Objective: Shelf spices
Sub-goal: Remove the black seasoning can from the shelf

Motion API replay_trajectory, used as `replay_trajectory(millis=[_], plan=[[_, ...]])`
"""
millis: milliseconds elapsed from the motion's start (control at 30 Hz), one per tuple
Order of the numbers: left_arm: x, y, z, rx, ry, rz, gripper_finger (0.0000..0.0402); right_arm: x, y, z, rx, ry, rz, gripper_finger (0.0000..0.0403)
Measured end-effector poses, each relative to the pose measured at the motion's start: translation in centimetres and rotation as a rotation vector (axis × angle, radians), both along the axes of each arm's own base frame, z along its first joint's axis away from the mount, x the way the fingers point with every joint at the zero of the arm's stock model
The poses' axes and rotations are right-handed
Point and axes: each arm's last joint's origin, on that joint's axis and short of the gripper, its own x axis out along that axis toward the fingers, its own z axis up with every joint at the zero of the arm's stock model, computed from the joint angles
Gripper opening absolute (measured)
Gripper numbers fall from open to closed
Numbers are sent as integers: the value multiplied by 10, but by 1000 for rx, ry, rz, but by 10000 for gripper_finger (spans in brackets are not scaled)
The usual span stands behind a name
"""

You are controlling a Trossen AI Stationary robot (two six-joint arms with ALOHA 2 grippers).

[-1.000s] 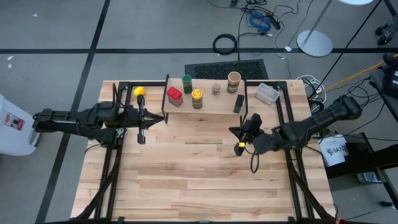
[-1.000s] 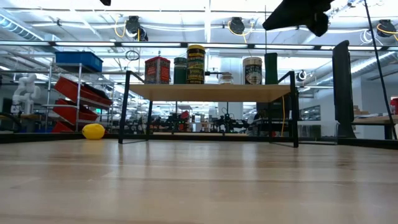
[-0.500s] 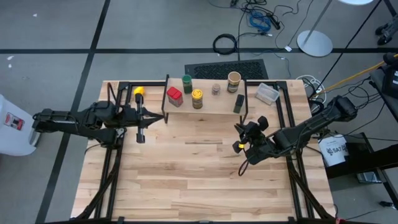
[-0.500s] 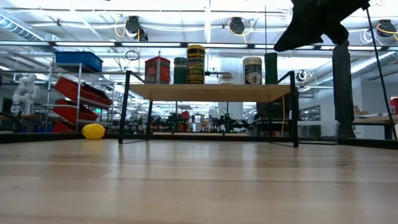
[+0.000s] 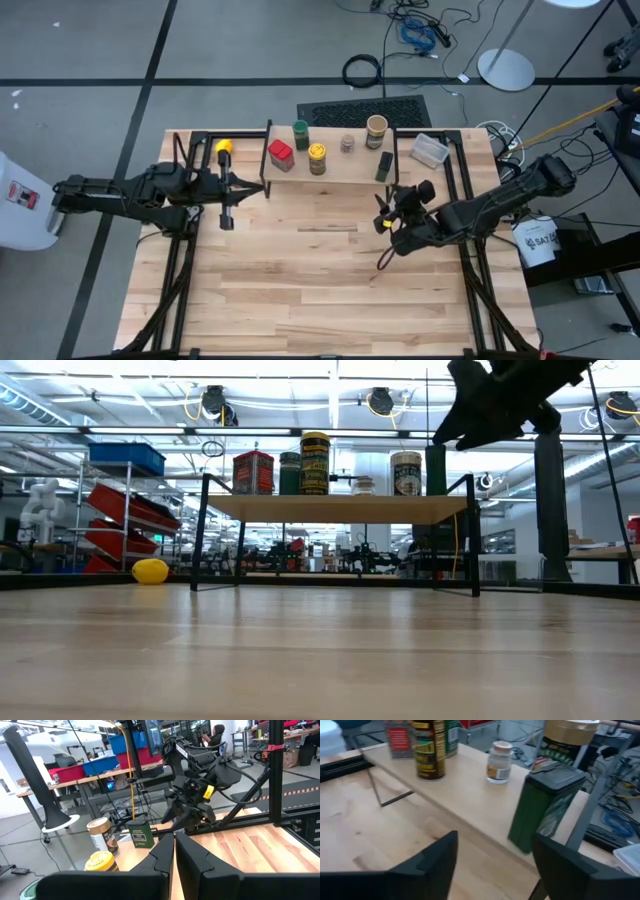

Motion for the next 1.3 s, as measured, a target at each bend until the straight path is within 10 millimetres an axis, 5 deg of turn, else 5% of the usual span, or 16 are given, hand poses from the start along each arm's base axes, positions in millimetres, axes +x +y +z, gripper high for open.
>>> replay_trajectory(millis=[333,1300], plan=[[0,0,0,-1,2,0,26,5,-23,1,1,-41,-119,327],[0,0,0,-1,1,0,26,26,-59,-13,-17,3,-260,322]])
